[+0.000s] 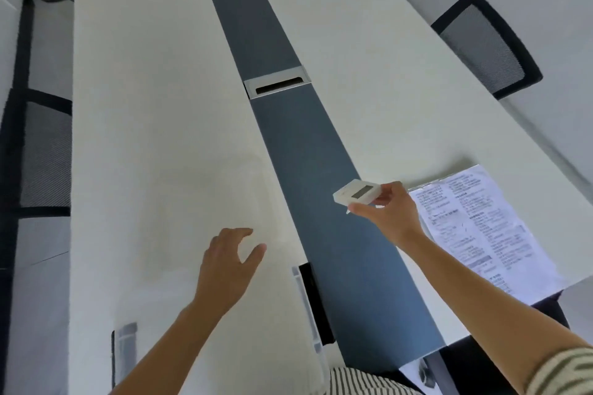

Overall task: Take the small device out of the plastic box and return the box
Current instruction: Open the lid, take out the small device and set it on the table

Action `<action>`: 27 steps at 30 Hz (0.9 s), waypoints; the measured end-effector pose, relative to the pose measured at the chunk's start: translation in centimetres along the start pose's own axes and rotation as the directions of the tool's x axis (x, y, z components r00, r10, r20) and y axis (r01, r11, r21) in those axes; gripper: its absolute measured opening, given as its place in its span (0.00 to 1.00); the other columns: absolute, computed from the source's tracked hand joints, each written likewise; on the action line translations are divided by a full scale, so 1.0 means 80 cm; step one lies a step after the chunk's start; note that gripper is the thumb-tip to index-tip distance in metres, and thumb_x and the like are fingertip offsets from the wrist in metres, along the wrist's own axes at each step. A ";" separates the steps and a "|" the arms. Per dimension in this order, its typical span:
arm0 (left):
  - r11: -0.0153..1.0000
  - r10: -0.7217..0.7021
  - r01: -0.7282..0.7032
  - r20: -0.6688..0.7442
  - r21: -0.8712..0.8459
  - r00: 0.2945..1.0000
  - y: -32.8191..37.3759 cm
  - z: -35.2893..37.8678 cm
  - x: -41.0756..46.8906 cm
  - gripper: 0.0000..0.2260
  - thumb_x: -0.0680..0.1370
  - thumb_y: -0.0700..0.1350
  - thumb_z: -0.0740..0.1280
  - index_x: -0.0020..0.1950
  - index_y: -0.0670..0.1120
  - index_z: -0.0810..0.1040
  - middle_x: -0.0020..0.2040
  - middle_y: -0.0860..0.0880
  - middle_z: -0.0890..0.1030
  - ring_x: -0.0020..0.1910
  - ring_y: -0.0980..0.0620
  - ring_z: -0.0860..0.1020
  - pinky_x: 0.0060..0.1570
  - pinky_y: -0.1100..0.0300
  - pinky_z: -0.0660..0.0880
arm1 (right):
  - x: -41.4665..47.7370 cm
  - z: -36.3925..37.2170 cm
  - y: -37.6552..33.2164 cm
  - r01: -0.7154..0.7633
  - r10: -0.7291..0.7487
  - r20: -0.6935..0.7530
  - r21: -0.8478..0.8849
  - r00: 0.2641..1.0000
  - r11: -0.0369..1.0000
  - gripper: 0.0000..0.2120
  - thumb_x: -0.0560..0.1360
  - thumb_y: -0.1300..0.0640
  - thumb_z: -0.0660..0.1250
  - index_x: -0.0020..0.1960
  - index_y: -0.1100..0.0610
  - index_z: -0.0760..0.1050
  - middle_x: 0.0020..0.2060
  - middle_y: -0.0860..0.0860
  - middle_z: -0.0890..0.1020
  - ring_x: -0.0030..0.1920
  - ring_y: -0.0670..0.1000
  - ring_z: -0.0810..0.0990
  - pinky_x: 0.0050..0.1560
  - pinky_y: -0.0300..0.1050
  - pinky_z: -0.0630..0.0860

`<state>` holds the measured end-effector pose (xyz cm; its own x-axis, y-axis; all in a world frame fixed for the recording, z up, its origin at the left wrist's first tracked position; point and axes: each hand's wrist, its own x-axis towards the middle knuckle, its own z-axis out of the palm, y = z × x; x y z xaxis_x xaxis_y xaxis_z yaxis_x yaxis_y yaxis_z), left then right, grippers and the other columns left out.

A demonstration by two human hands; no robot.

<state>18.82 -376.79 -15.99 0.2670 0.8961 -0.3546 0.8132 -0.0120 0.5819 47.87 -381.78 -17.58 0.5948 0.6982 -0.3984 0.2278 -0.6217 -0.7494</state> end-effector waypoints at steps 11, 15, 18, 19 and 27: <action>0.936 0.030 -0.020 -0.023 0.351 0.999 -0.043 0.017 0.004 0.36 0.71 0.72 0.38 0.54 0.55 0.80 0.48 0.58 0.83 0.51 0.54 0.79 0.57 0.58 0.64 | 0.120 0.052 0.020 -0.111 0.098 -0.099 -0.140 0.990 0.984 0.32 0.59 0.41 0.76 0.55 0.56 0.68 0.48 0.49 0.81 0.48 0.53 0.80 0.42 0.46 0.74; 0.931 0.046 -0.030 -0.037 0.363 0.998 -0.044 0.018 0.003 0.35 0.73 0.71 0.40 0.53 0.55 0.80 0.46 0.58 0.83 0.49 0.54 0.79 0.54 0.59 0.65 | 0.119 0.059 0.016 -0.120 0.095 -0.127 -0.212 0.987 0.970 0.34 0.60 0.38 0.74 0.55 0.57 0.66 0.49 0.50 0.81 0.48 0.57 0.80 0.41 0.47 0.73; 0.926 0.054 -0.033 -0.046 0.375 0.998 -0.044 0.018 0.003 0.34 0.73 0.70 0.40 0.52 0.55 0.80 0.46 0.58 0.83 0.48 0.55 0.79 0.53 0.59 0.64 | 0.116 0.060 0.011 -0.137 0.107 -0.130 -0.243 0.986 0.960 0.36 0.60 0.37 0.73 0.56 0.58 0.65 0.50 0.52 0.81 0.48 0.58 0.79 0.42 0.48 0.71; 0.926 0.055 -0.033 -0.049 0.377 0.997 -0.044 0.017 0.003 0.34 0.73 0.71 0.40 0.52 0.55 0.80 0.46 0.58 0.83 0.48 0.55 0.79 0.53 0.59 0.65 | 0.115 0.060 0.010 -0.139 0.108 -0.131 -0.255 0.986 0.957 0.36 0.60 0.36 0.73 0.56 0.58 0.65 0.51 0.52 0.81 0.49 0.59 0.79 0.42 0.48 0.71; 0.962 0.089 -0.058 -0.109 0.265 0.990 -0.049 0.011 -0.002 0.29 0.73 0.67 0.50 0.57 0.50 0.78 0.54 0.54 0.80 0.56 0.51 0.77 0.56 0.59 0.66 | 0.094 0.050 -0.001 -0.157 0.102 -0.157 -0.390 0.982 0.907 0.51 0.59 0.28 0.68 0.70 0.58 0.60 0.63 0.54 0.75 0.64 0.58 0.73 0.53 0.54 0.71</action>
<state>16.01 -377.26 -18.86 0.2805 0.9345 -0.2192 0.9045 -0.1809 0.3862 49.21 -375.08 -22.65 0.7285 0.5667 -0.3850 0.4141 -0.8119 -0.4116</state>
